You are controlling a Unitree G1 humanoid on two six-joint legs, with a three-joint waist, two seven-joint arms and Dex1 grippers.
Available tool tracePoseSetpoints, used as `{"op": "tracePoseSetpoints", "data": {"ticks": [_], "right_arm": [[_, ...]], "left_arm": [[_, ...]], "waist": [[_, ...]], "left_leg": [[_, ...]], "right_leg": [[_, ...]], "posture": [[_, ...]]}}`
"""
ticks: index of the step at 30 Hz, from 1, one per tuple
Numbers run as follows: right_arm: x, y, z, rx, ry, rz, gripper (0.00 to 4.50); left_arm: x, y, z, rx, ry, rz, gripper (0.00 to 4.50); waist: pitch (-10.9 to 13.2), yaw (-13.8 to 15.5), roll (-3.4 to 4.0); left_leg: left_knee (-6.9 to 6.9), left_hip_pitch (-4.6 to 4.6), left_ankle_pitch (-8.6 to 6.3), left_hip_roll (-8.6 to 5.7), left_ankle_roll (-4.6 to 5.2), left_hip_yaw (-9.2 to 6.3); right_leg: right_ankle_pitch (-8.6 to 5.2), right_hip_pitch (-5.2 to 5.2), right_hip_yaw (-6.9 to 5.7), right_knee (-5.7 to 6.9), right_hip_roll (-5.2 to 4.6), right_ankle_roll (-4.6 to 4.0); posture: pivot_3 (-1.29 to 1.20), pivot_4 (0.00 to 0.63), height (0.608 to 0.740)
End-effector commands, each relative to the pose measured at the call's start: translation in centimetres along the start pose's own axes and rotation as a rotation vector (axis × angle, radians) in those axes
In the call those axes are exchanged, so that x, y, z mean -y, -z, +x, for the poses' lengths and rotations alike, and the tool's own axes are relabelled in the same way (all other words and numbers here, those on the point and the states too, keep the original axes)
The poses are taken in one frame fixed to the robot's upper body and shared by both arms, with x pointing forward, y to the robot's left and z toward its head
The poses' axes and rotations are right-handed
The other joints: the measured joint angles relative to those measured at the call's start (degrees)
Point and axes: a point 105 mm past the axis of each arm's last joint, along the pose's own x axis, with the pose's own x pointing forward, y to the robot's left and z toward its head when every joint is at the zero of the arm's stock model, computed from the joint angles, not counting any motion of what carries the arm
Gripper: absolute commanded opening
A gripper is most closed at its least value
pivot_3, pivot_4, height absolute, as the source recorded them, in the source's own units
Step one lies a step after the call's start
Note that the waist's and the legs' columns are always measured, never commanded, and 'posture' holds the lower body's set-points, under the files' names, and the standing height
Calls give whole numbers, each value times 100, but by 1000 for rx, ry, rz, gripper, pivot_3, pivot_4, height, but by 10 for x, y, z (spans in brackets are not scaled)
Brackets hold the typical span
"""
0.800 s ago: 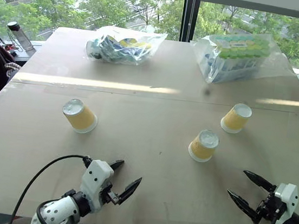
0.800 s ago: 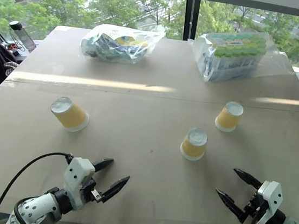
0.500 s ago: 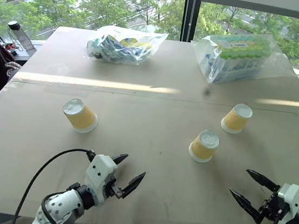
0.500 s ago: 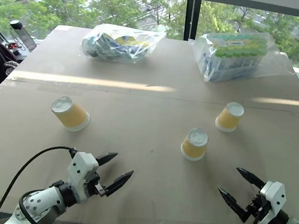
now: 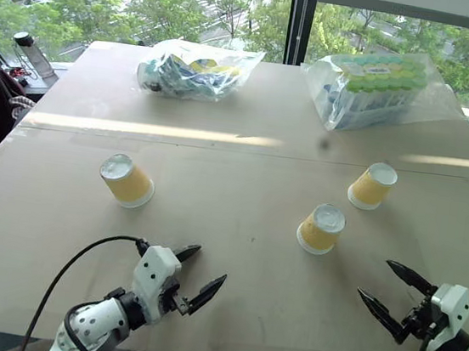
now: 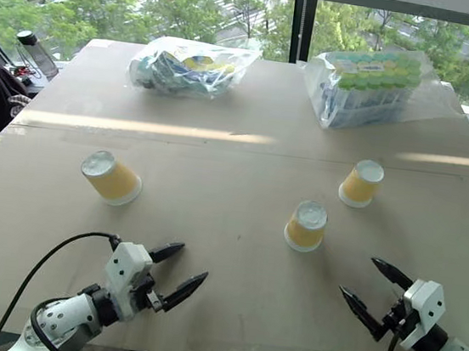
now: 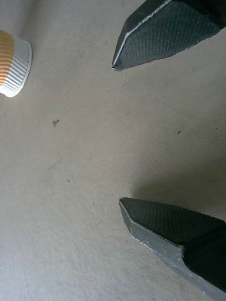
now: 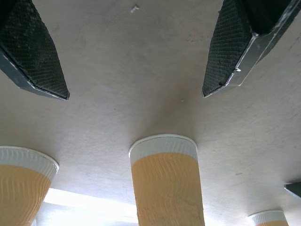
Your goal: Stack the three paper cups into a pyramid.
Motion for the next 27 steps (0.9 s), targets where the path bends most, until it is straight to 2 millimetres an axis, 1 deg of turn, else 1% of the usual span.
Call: {"op": "tracePoseSetpoints", "data": {"ticks": [1, 4, 7, 8, 10, 13, 16, 19, 22, 24, 25, 26, 27], "right_arm": [[-7, -24, 14, 84, -40, -26, 4500], [-11, -35, 24, 113, -59, -44, 4500], [-9, -52, 51, 172, -68, -55, 4500], [-10, -55, 59, 180, -82, -52, 4500], [-11, -55, 69, 184, -98, -57, 4500], [-10, -59, 87, 204, -110, -74, 4500], [-12, -63, 100, 216, -137, -82, 4500], [-12, -64, 107, 209, -150, -83, 4500], [-14, -63, 109, 204, -171, -74, 4500], [-14, -63, 110, 209, -176, -74, 3966], [-15, -64, 109, 210, -179, -72, 3625], [-16, -63, 109, 206, -187, -69, 3035], [-17, -62, 108, 202, -193, -66, 2758]], "left_arm": [[5, -19, -7, 48, 105, 7, 4431], [9, -30, -13, 74, 194, -25, 4431], [11, -59, -19, 111, 387, 102, 4431], [10, -69, -20, 116, 448, 145, 4431], [8, -82, -19, 116, 515, 190, 4431], [-2, -93, -17, 99, 567, 255, 4431], [-11, -101, -14, 88, 595, 287, 4431], [-17, -103, -12, 79, 609, 310, 4431], [-20, -102, -11, 77, 614, 317, 4431], [-21, -100, -11, 71, 618, 330, 4500], [-21, -98, -11, 64, 621, 342, 4500], [-22, -101, -10, 89, 604, 325, 4500], [-22, -104, -8, 105, 594, 314, 4500]], "waist": [[0, -1, 0], [0, -4, 0], [2, -7, -4], [3, -6, -4], [1, 11, 1], [1, -2, 4], [3, -25, 3], [3, -39, 4], [4, -35, 4], [4, -34, 5], [4, -34, 5], [4, -34, 5], [5, -30, 6]], "left_leg": [[0, 0, 0, 0, 0, 1], [0, -1, 0, 2, 0, -3], [1, -2, 0, 2, 0, -1], [1, -1, 1, 2, -1, 0], [2, 5, 3, 2, -4, -2], [-1, 5, 3, -3, -4, -2], [-2, -11, 17, -3, -29, 4], [-6, -12, 18, -3, -31, 8], [-14, -14, 17, -3, -31, 5], [-15, -14, 17, -3, -31, 5], [-15, -14, 17, -3, -31, 5], [-15, -13, 17, -3, -30, 5], [-15, -13, 16, -3, -29, 6]], "right_leg": [[0, 0, 0, 0, 0, 0], [0, -2, -1, 1, 0, 0], [0, -3, -1, 1, 0, 0], [1, -4, -5, 2, 2, -1], [3, -4, -25, 10, 9, -5], [4, -3, -29, 10, 26, -8], [17, -17, -22, 2, 32, 15], [18, -22, -16, 1, 32, 15], [18, -24, -19, -2, 31, 15], [18, -25, -19, -2, 29, 15], [18, -25, -19, -1, 28, 15], [18, -25, -18, -1, 24, 15], [18, -25, -18, -1, 23, 15]], "posture": [[0, 150, 740], [0, 150, 740], [0, 150, 740], [0, 150, 740], [0, 150, 740], [0, 150, 740], [0, 150, 740], [0, 150, 740], [0, 150, 740], [0, 150, 740], [0, 150, 740], [0, 150, 740], [0, 150, 740]]}}
